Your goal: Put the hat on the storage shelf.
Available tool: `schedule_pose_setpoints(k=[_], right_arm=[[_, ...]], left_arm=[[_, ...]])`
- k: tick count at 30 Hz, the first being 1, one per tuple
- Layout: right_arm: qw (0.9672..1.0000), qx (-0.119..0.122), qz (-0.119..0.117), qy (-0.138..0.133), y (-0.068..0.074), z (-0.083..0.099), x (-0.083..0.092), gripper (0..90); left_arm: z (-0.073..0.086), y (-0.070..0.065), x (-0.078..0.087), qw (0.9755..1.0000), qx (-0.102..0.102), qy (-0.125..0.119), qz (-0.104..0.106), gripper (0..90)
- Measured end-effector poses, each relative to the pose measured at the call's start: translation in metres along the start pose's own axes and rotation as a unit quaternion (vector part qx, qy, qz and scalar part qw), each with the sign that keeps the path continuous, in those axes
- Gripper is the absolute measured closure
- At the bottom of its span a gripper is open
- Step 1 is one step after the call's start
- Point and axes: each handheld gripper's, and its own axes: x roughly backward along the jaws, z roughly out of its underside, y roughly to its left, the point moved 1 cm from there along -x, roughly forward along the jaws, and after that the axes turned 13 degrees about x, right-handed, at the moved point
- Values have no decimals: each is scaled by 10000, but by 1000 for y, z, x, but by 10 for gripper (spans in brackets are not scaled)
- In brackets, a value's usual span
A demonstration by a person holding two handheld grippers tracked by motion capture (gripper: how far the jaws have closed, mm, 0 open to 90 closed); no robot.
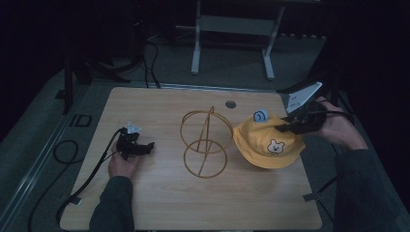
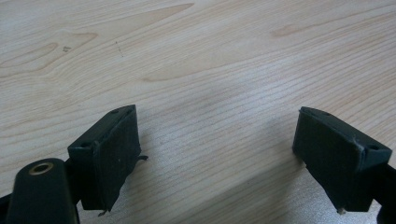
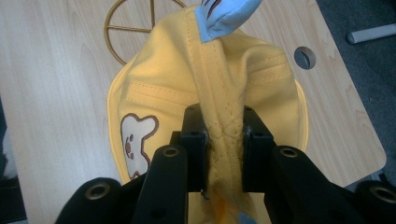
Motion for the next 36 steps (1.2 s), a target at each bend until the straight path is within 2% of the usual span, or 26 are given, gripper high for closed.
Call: schedule_pose_setpoints(k=[9,14,24,36], right_arm=[[9999,99,-2,-113,0,-8,13,757],[9999,120,4,-64,-1,-11,17,756],[10000,57,51,-21,-4,-10,29,759],[9998,94,92,-159,-4,-12,45,760]], left_arm=[[0,0,0,10000,-2,3,1,147],[0,0,0,10000,7,-6,9,147],[0,0,0,10000,5,-5,8,147],[0,0,0,10000,-8,-5,7,146]])
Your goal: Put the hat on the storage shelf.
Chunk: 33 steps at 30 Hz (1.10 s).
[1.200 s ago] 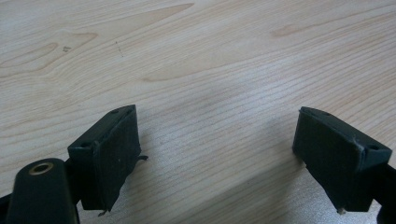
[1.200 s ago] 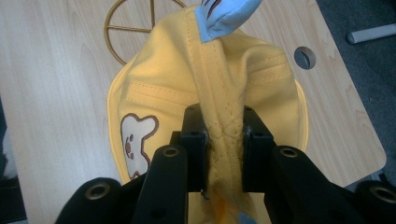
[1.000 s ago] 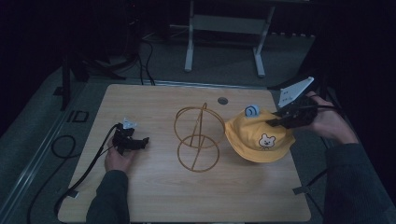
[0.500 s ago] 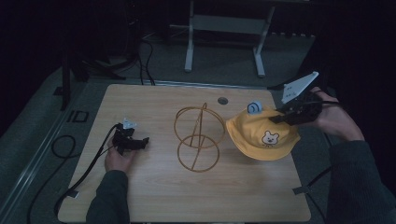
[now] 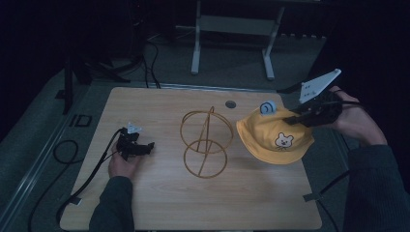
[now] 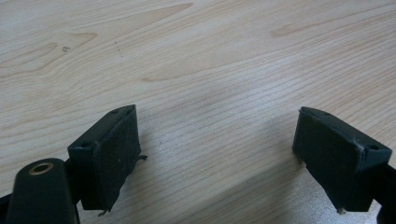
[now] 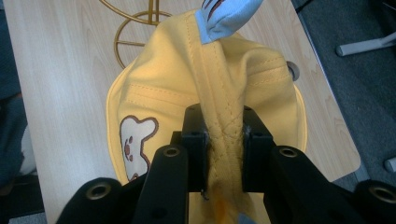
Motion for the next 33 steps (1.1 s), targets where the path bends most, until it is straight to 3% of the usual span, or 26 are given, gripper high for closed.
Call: schedule_pose_setpoints(k=[33], right_arm=[[9984,78,150,-544,-3,-19,10,767]], left_arm=[[0,0,0,10000,5,2,-3,146]])
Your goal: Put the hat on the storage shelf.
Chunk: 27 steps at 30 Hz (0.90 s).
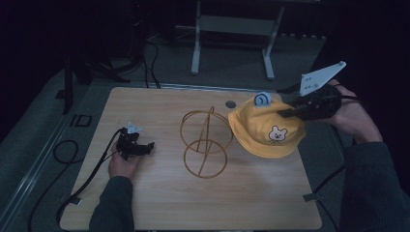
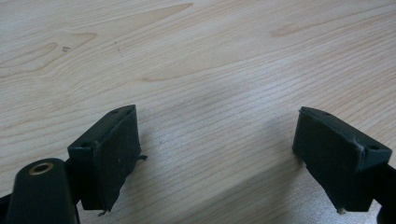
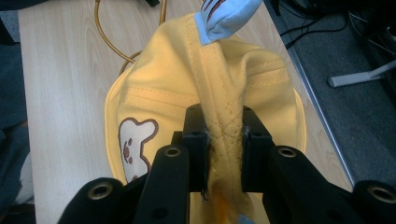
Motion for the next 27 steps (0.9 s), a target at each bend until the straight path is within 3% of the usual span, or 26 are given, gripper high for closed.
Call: schedule_pose_setpoints(k=[11,27], right_arm=[[9997,42,12,-226,-1,-8,4,768],[9988,171,46,-461,-11,-38,-5,768]], left_arm=[[0,0,0,10000,1,-1,0,146],[0,0,0,10000,1,-2,-3,146]])
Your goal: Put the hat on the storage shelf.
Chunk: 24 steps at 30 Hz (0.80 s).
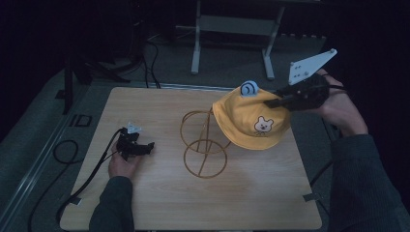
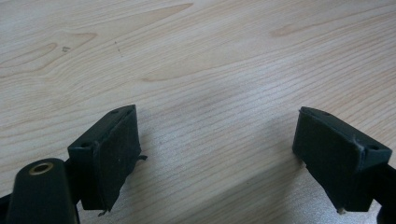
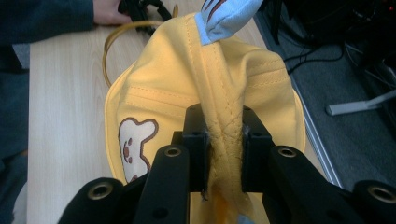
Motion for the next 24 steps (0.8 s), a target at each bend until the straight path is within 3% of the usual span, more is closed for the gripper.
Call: schedule_pose_setpoints(k=[24], right_arm=[[9995,263,-163,2,-10,-45,-34,767]], left_arm=[[0,0,0,10000,0,2,1,146]])
